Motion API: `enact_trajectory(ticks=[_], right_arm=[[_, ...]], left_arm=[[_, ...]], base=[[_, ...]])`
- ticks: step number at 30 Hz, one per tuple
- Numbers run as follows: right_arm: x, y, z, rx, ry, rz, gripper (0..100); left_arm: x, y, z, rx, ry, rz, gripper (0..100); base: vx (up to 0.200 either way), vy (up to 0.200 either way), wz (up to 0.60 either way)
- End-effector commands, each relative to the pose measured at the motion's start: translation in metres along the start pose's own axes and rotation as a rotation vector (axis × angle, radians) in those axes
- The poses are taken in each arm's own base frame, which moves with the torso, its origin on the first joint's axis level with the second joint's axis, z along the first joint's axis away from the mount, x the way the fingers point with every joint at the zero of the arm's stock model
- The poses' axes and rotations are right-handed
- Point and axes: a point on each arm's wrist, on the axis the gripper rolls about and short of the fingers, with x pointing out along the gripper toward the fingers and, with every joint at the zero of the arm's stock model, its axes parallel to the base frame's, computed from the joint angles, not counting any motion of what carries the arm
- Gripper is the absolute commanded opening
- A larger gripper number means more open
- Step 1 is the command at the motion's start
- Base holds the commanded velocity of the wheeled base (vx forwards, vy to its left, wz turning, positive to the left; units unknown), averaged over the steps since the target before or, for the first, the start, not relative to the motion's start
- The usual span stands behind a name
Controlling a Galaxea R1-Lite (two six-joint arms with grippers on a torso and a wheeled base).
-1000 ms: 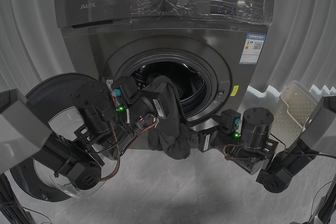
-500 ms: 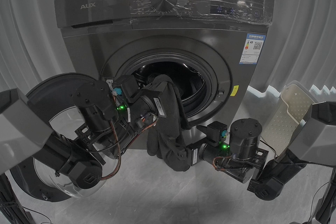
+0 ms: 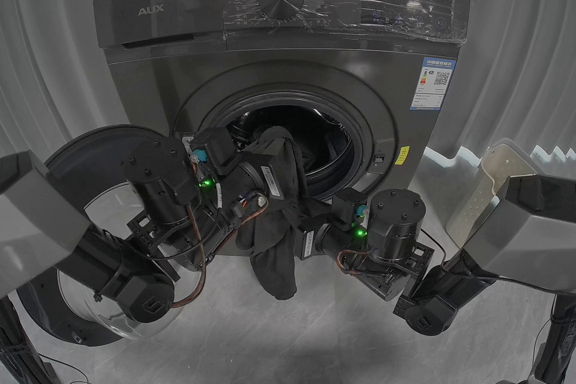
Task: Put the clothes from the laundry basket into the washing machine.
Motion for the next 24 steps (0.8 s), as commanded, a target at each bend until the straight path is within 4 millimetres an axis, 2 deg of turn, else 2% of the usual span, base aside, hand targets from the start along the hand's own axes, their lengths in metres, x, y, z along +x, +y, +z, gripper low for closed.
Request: enact_trajectory(ticks=[1,5,10,11,15,21,24], right_arm=[[-0.003,0.0,0.0,0.001,0.005,0.001,0],[-0.014,-0.006,0.008,0.001,0.004,-0.013,0],[-0.032,-0.028,0.02,-0.002,0.01,-0.071,0],[-0.036,-0.038,0.028,-0.002,-0.004,-0.1,0],[-0.039,-0.051,0.041,0.001,-0.041,-0.137,0],[-0.036,-0.05,0.054,0.008,-0.088,-0.135,0],[-0.031,-0.056,0.063,0.016,-0.126,-0.153,0]], left_arm=[[0.001,0.003,-0.003,0.002,0.005,0.009,0],[0.003,0.012,-0.002,0.007,0.001,0.044,0],[0.002,0.022,-0.002,0.016,0.009,0.074,0],[0.001,0.023,0.0,0.016,0.008,0.079,0],[-0.003,0.023,-0.002,0.018,0.022,0.08,0],[-0.015,0.019,-0.008,0.02,0.057,0.066,0],[-0.021,0.016,-0.008,0.022,0.066,0.055,0]], base=[[0.0,0.0,0.0],[0.0,0.0,0.0],[0.0,0.0,0.0],[0.0,0.0,0.0],[0.0,0.0,0.0],[0.0,0.0,0.0],[0.0,0.0,0.0]])
